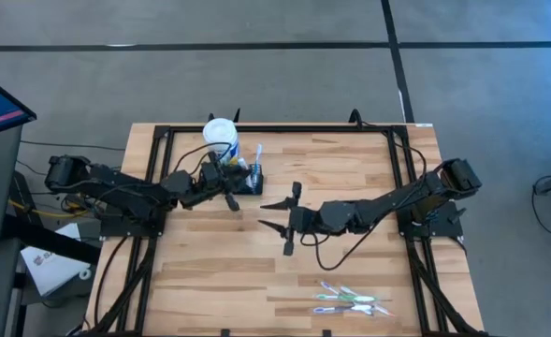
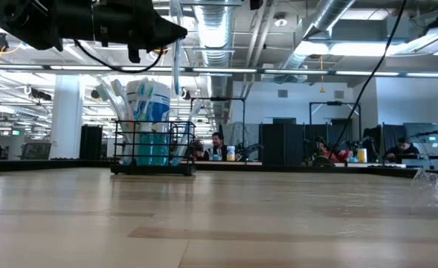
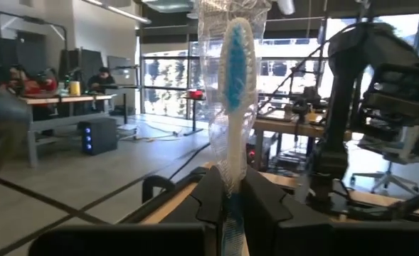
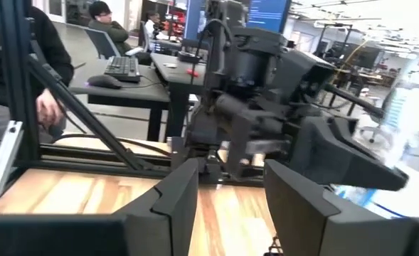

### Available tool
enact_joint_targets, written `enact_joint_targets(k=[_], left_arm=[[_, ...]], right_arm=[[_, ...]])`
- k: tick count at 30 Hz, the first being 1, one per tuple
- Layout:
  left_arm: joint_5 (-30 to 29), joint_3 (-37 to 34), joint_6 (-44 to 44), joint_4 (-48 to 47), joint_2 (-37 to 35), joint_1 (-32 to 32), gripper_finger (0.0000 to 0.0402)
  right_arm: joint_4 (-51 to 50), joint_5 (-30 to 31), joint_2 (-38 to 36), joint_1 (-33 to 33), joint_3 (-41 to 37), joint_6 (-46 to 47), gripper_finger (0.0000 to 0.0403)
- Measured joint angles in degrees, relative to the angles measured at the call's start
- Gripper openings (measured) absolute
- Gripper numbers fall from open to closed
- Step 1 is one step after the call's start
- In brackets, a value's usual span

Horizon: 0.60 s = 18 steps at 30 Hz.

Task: Pick & Place toothbrushing station
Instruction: Put the blue toothbrush into the wire organizer

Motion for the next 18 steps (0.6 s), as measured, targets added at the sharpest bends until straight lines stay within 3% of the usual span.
enact_joint_targets(k=[18], left_arm=[[-6.9,4.3,1.3,1.9,10.5,3.1,0.002]], right_arm=[[-2.9,0.1,0.0,-0.1,0.0,0.0,0.0149]])
